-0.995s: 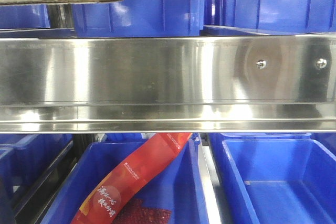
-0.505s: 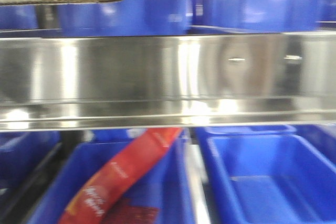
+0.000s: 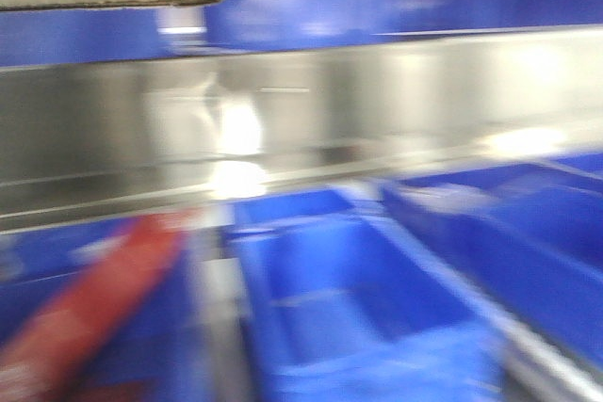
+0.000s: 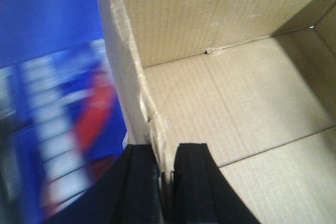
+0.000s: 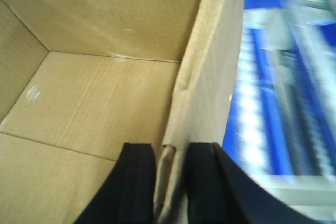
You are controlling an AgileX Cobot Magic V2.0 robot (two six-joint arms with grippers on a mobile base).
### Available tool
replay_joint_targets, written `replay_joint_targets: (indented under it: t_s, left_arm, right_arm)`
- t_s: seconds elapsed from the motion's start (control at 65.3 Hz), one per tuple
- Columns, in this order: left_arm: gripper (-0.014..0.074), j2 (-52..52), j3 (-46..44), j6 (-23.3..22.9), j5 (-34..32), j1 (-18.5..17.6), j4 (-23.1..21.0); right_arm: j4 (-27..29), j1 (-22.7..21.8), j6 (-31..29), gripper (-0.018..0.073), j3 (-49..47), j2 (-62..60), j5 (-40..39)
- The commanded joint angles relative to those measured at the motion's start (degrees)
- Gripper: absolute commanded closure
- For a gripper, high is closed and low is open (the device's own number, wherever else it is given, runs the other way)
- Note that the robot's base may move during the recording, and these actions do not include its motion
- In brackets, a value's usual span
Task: Grab carton from right shelf to conveyor
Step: 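Hold the carton with both grippers while driving away from the shelf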
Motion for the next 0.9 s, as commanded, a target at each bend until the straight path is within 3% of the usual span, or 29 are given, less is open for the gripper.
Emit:
replay_joint_targets:
  t_s: [0.0, 0.888]
  left_arm:
    - [0.0606, -0.3, 0.01, 0.6, -1.6, -0.32, 0.18]
    - [0.0606, -0.3, 0.01, 0.6, -1.6, -0.32, 0.28]
  right_arm:
    - [1.53, 0.28, -0.87, 0.0628, -0.53, -1.1, -3.37]
    - [1.53, 0.28, -0.87, 0.0628, -0.53, -1.1, -3.37]
